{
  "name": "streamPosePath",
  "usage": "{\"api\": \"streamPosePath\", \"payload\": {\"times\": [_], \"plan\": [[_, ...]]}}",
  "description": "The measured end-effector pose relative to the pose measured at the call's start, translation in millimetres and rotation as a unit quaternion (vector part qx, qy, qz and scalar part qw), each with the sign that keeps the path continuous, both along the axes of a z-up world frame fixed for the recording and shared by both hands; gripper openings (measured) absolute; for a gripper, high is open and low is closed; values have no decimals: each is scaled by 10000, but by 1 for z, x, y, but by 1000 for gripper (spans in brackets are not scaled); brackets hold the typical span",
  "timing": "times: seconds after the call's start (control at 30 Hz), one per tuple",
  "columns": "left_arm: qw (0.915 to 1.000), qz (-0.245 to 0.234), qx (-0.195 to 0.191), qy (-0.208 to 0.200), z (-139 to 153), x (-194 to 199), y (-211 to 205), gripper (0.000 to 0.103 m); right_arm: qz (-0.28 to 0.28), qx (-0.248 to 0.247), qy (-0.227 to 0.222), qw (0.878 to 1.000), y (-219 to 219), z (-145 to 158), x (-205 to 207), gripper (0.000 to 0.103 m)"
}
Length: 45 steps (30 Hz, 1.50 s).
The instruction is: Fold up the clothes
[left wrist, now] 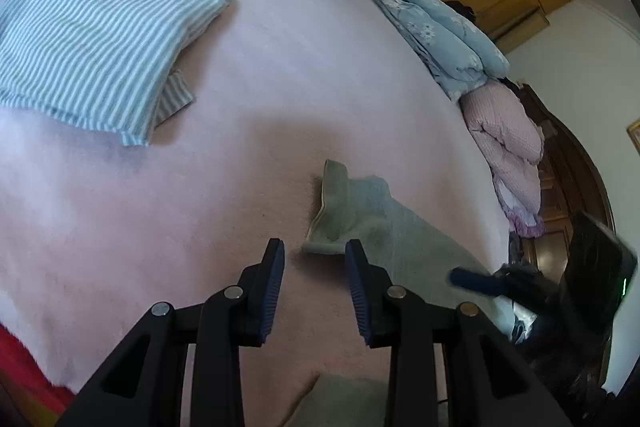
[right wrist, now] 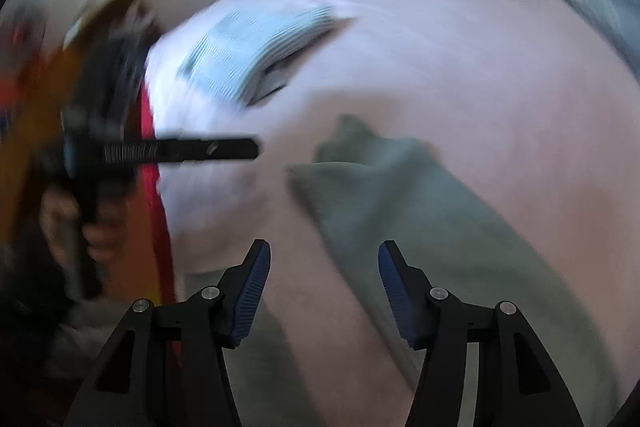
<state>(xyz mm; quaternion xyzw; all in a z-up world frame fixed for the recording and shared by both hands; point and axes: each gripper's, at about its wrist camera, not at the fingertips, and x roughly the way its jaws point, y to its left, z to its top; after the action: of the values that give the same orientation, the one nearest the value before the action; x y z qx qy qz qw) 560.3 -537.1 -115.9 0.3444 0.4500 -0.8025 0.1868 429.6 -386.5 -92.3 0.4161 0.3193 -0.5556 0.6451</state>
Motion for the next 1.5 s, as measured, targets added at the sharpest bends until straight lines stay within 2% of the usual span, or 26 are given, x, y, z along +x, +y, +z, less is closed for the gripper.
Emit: {"api": "streamPosePath", "payload": {"times": [0.07,0.13,0.23,0.3,0.33,0.37,0.4,0.43,0.47,0.53,0.57,0.67,0.73,0.77,0.8,0.83,0.87,0.93,1.03,1.13,1.2,1.4,1.43,1.5], "plan": [[9998,152,-98,106,10,10,6,28,406,-37,615,9973,-18,-9,28,57],[9992,321,-125,203,13,21,9,28,790,-4,1330,9880,-40,-23,53,57],[9979,564,-155,273,16,50,8,28,1234,98,1977,9724,-66,-40,73,57],[9981,590,-170,110,13,56,10,28,1236,250,2534,9591,-80,-52,72,57],[9980,597,-189,-12,11,58,12,28,1132,427,2541,9596,-86,-57,61,57],[9979,605,-213,-104,8,58,14,28,1025,606,2537,9599,-93,-62,51,45],[9976,613,-237,-194,5,58,16,28,909,786,2253,9668,-99,-65,36,29],[9973,621,-261,-284,2,57,18,28,698,873,1774,9778,-102,-63,19,8],[9969,628,-285,-373,-1,57,21,28,481,953,1281,9860,-105,-60,2,8],[9977,596,-180,-263,-6,57,27,28,156,457,473,9977,-101,-34,-23,8],[9980,580,-125,-204,-8,57,30,28,-6,200,68,9998,-99,-21,-35,8],[9986,498,-77,-142,-12,54,37,28,-428,-742,-403,9955,-83,14,-54,12],[9988,462,-95,-143,-11,51,38,28,-341,-391,-669,9964,-87,-1,-49,18],[9988,449,-106,-141,-10,51,38,28,-203,93,-824,9964,-91,-20,-44,31],[9989,437,-118,-138,-9,50,38,28,-60,589,-978,9934,-96,-38,-39,32],[9988,432,-155,-141,-6,50,37,28,-9,855,-1212,9889,-98,-51,-37,32],[9986,436,-240,-152,-2,51,37,28,-19,829,-1451,9859,-95,-54,-38,32],[9985,416,-336,-127,3,50,36,28,-124,476,-2091,9767,-85,-46,-50,32],[9985,351,-407,-142,8,40,33,28,-414,88,-2317,9719,-62,-25,-76,32],[9989,230,-387,-108,9,23,31,28,-734,160,-1613,9840,-42,-18,-98,34],[9983,81,-488,-294,7,1,26,28,-922,269,-1482,9843,-22,-20,-108,34],[9908,-299,-802,-1044,-6,-59,2,30,-1226,494,-1646,9775,48,-43,-113,34],[9898,-328,-794,-1136,-10,-67,-2,32,-1293,530,-1719,9751,63,-41,-116,34],[9893,-408,-531,-1294,-21,-76,-11,35,-1439,580,-1858,9703,93,-41,-120,34]]}}
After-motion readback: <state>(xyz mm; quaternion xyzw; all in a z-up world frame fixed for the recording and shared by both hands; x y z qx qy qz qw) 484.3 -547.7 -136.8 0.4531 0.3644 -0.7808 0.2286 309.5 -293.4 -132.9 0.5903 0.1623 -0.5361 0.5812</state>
